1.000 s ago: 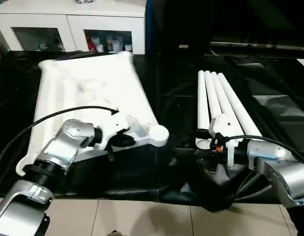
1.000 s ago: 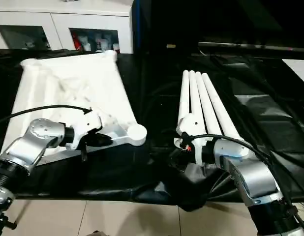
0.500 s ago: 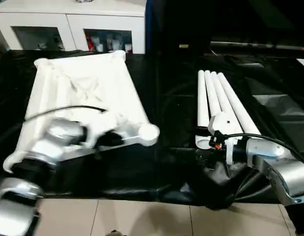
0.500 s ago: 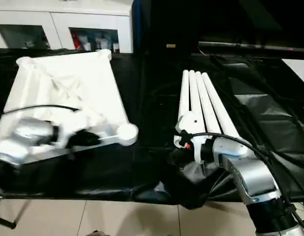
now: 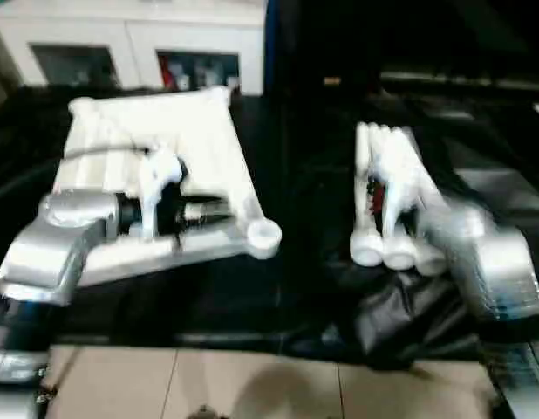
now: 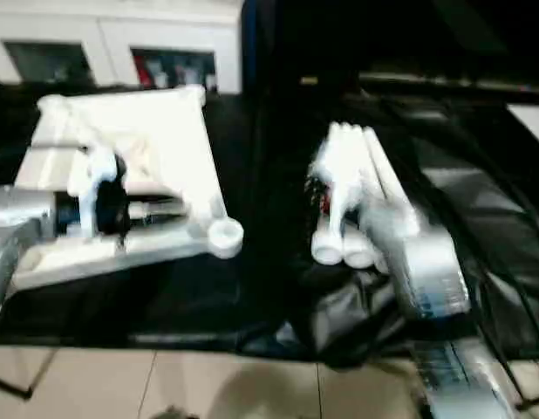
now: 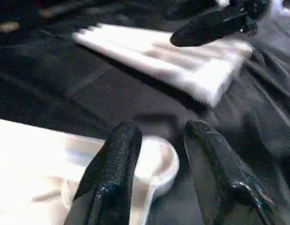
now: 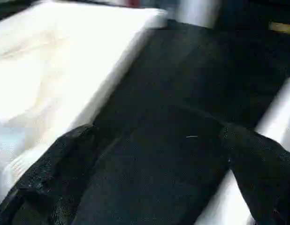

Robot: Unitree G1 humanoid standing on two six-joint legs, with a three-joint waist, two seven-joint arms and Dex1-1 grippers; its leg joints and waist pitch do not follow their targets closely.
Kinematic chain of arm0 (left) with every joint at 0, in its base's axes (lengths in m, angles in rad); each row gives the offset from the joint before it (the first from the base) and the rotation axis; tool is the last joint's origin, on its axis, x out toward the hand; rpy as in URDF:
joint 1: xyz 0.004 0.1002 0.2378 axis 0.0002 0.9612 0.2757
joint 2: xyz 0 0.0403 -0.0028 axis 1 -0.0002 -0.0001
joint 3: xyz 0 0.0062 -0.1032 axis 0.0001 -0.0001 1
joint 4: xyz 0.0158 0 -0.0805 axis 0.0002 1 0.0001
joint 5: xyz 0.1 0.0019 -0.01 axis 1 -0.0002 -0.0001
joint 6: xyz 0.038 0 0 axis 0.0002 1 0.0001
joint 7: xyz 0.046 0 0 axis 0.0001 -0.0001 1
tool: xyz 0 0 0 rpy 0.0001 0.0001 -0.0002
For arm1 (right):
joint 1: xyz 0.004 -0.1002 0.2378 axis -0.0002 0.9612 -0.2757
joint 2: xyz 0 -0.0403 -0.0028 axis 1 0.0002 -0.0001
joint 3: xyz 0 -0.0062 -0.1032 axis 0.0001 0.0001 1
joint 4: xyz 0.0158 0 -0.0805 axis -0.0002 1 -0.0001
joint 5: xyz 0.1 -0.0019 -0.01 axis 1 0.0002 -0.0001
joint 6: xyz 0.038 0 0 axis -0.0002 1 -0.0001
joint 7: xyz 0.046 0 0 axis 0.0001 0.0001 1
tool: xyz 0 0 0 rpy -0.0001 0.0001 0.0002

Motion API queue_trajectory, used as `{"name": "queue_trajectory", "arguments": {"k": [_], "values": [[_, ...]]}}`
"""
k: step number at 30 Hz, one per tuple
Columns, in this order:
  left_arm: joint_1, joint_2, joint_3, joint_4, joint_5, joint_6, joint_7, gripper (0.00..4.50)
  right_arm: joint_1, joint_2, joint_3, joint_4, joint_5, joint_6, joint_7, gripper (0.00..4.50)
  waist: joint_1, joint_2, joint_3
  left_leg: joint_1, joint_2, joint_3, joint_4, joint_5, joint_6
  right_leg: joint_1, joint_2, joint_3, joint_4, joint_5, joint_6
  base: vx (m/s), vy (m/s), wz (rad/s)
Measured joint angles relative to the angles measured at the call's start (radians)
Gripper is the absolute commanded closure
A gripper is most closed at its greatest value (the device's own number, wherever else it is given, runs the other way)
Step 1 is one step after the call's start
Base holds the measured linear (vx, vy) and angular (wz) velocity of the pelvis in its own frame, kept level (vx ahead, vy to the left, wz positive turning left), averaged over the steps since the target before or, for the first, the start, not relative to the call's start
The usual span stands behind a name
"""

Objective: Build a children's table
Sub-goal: Move to table, then pick table leg

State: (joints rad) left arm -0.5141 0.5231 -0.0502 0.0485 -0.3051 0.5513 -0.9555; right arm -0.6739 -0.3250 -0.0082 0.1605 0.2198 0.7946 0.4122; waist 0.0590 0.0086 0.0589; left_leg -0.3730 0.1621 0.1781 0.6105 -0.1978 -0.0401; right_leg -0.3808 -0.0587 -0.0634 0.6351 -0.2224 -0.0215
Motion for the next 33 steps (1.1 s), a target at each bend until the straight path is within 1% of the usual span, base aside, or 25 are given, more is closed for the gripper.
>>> {"name": "queue_trajectory", "arguments": {"k": [1, 3, 5, 6, 7, 8, 9, 11, 12, 14, 15, 17, 18, 20, 22, 26, 33], "values": [[0.005, -0.015, -0.011, -0.009, 0.008, 0.012, 0.025, 2.28, -0.017, 0.002, -0.004, 0.017, -0.003, 0.006, -0.02, 0.0, 0.001, -0.004, 0.0, 0.0, 0.001, 0.0, -0.001, 0.0, -0.001, 0.0, 0.0, 0.0, 0.0, 0.0, 0.0, 0.0, 0.0, 0.0], [0.039, -0.029, -0.038, -0.034, 0.029, 0.037, 0.071, 2.14, -0.047, 0.016, -0.004, 0.08, -0.022, 0.018, -0.059, 0.0, 0.0, -0.006, -0.001, -0.001, 0.002, 0.0, -0.002, 0.002, -0.002, -0.001, 0.002, -0.001, -0.001, -0.001, 0.0, 0.0, 0.0, 0.0], [0.089, -0.031, -0.052, -0.082, 0.033, 0.07, 0.096, 1.89, -0.075, 0.035, -0.002, 0.164, -0.043, 0.035, -0.099, 0.0, -0.007, -0.009, 0.001, -0.002, 0.002, 0.001, -0.004, 0.002, -0.003, -0.003, 0.002, 0.0, -0.001, -0.001, 0.0, 0.0, 0.0, 0.0], [0.108, -0.037, -0.064, -0.108, 0.031, 0.082, 0.101, 1.89, -0.086, 0.038, -0.002, 0.204, -0.057, 0.042, -0.121, 0.0, -0.006, -0.011, 0.002, -0.003, 0.002, 0.001, -0.005, 0.006, 0.0, -0.004, 0.002, -0.001, -0.001, -0.001, -0.001, 0.0, 0.0, 0.0], [0.119, -0.042, -0.076, -0.123, 0.026, 0.09, 0.102, 1.86, -0.09, 0.038, -0.002, 0.228, -0.068, 0.047, -0.136, 0.0, -0.002, -0.012, 0.002, -0.007, 0.003, 0.001, -0.005, 0.007, 0.001, -0.007, 0.002, -0.002, -0.001, -0.002, -0.001, 0.0, 0.0, 0.0], [0.12, -0.039, -0.076, -0.129, 0.024, 0.097, 0.103, 1.78, -0.101, 0.043, -0.003, 0.249, -0.072, 0.048, -0.149, 0.0, -0.002, -0.019, 0.003, -0.009, 0.003, 0.002, -0.006, 0.008, 0.003, -0.011, 0.002, -0.001, 0.0, -0.002, -0.001, 0.0, 0.0, 0.0], [0.119, -0.035, -0.07, -0.143, 0.023, 0.101, 0.105, 1.53, -0.13, 0.058, -0.007, 0.295, -0.075, 0.053, -0.176, 0.0, 0.0, -0.022, 0.004, -0.014, 0.003, 0.002, -0.006, 0.01, 0.004, -0.017, 0.002, -0.001, 0.005, -0.002, -0.002, 0.0, 0.0, 0.0], [0.119, -0.036, -0.072, -0.151, 0.024, 0.103, 0.109, 1.45, -0.165, 0.069, -0.015, 0.341, -0.075, 0.055, -0.196, 0.0, 0.002, -0.025, 0.005, -0.015, 0.003, 0.002, -0.005, 0.011, 0.004, -0.019, 0.002, -0.001, 0.006, -0.002, -0.002, 0.0, 0.0, 0.0], [0.116, -0.035, -0.075, -0.151, 0.029, 0.108, 0.114, 1.4, -0.198, 0.077, -0.023, 0.395, -0.074, 0.056, -0.204, 0.0, 0.002, -0.026, 0.006, -0.015, 0.003, 0.002, -0.005, 0.011, 0.003, -0.019, 0.002, -0.001, 0.007, -0.002, -0.002, 0.0, 0.0, 0.0], [0.115, -0.024, -0.087, -0.166, 0.037, 0.116, 0.117, 1.2, -0.232, 0.082, -0.031, 0.465, -0.074, 0.053, -0.217, 0.0, 0.004, -0.037, 0.008, -0.013, 0.003, 0.003, -0.006, 0.012, -0.001, -0.018, 0.002, -0.002, 0.01, -0.002, -0.003, 0.0, 0.0, 0.0], [0.118, -0.012, -0.093, -0.185, 0.038, 0.123, 0.113, 1.09, -0.244, 0.088, -0.046, 0.507, -0.072, 0.048, -0.225, 0.0, 0.005, -0.046, 0.009, -0.012, 0.005, 0.003, -0.007, 0.013, -0.004, -0.018, 0.002, -0.003, 0.011, -0.002, -0.003, 0.0, 0.0, 0.0], [0.123, -0.001, -0.094, -0.202, 0.037, 0.129, 0.108, 1.02, -0.248, 0.097, -0.063, 0.55, -0.07, 0.047, -0.233, 0.0, 0.007, -0.051, 0.009, -0.013, 0.005, 0.003, -0.006, 0.014, -0.005, -0.018, 0.002, -0.003, 0.011, -0.002, -0.003, 0.0, 0.0, 0.0], [0.124, 0.006, -0.094, -0.206, 0.037, 0.133, 0.108, 0.98, -0.251, 0.101, -0.063, 0.571, -0.069, 0.046, -0.233, 0.0, 0.007, -0.051, 0.009, -0.013, 0.005, 0.003, -0.006, 0.014, -0.005, -0.018, 0.002, -0.002, 0.011, -0.001, -0.003, 0.0, 0.0, 0.0], [0.125, 0.018, -0.094, -0.214, 0.037, 0.141, 0.108, 0.75, -0.254, 0.107, -0.063, 0.605, -0.066, 0.046, -0.233, 0.0, 0.009, -0.051, 0.009, -0.013, 0.005, 0.004, -0.006, 0.016, -0.006, -0.018, 0.002, -0.002, 0.011, 0.0, -0.004, 0.0, 0.0, 0.0], [0.125, 0.028, -0.094, -0.223, 0.037, 0.146, 0.105, 0.62, -0.275, 0.107, -0.063, 0.651, -0.066, 0.045, -0.242, 0.0, 0.012, -0.05, 0.01, -0.013, 0.005, 0.004, -0.006, 0.016, -0.007, -0.018, 0.002, -0.003, 0.012, 0.001, -0.004, 0.0, 0.0, 0.0], [0.125, 0.064, -0.101, -0.235, 0.03, 0.157, 0.067, 0.62, -0.314, 0.107, -0.073, 0.727, -0.075, 0.023, -0.264, 0.0, 0.018, -0.05, 0.009, -0.012, 0.006, 0.004, -0.006, 0.017, -0.008, -0.018, 0.002, -0.003, 0.013, 0.001, -0.004, 0.0, 0.0, 0.0], [0.131, 0.089, -0.11, -0.26, 0.023, 0.169, 0.044, 0.62, -0.322, 0.108, -0.096, 0.816, -0.073, 0.001, -0.284, 0.0, 0.028, -0.051, 0.009, -0.012, 0.006, 0.004, -0.006, 0.017, -0.008, -0.018, 0.002, -0.003, 0.013, 0.001, -0.004, 0.0, 0.0, 0.0]]}}
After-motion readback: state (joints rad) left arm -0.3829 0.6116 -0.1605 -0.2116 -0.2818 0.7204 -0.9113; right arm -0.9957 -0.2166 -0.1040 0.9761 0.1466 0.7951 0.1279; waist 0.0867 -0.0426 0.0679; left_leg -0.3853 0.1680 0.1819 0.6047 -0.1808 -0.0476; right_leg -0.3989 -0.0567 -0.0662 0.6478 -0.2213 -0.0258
